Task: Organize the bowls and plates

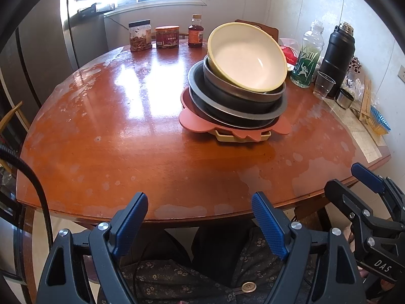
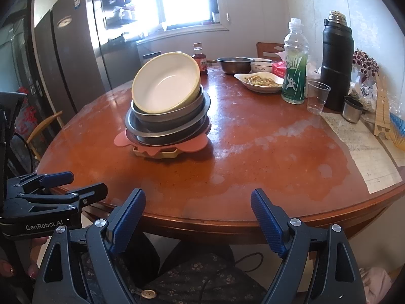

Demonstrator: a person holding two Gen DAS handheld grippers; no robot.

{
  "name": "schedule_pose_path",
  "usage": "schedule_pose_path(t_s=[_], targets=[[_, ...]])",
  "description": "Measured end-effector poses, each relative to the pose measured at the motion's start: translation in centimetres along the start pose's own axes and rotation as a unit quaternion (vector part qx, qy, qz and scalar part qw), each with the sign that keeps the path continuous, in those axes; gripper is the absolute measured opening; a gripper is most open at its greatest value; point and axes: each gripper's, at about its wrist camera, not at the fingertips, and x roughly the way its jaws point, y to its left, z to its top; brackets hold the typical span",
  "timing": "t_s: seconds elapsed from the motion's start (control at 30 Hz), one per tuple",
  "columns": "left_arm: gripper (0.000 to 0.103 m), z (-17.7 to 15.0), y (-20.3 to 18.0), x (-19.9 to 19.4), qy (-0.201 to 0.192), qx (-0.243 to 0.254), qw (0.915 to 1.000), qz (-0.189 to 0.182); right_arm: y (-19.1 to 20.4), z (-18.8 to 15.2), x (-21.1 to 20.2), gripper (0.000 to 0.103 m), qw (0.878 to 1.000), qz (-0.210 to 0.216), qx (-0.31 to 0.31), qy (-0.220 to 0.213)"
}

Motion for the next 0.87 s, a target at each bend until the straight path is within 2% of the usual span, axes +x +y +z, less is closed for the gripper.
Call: schedule_pose_path(t_s=[0.67, 0.8, 0.87], targets=[[0.084, 0.2, 1.1, 1.0, 0.011, -0.011, 0.9999, 0.006, -0.3, 0.1, 0.9, 0.086, 1.0, -0.008, 0.001, 0.006], [0.084, 0.9, 2.5, 1.5, 0.009, -0.03, 0.9995, -0.001, -1.0, 0.8, 1.7, 0.086, 1.0, -0.017, 0.003, 0.011], [0.084, 1.6, 4.1, 1.7, 0.006, -0.045, 0.9989, 0.014, -2.0, 1.6, 2.3, 0.086, 0.999, -0.031, 0.009, 0.013]])
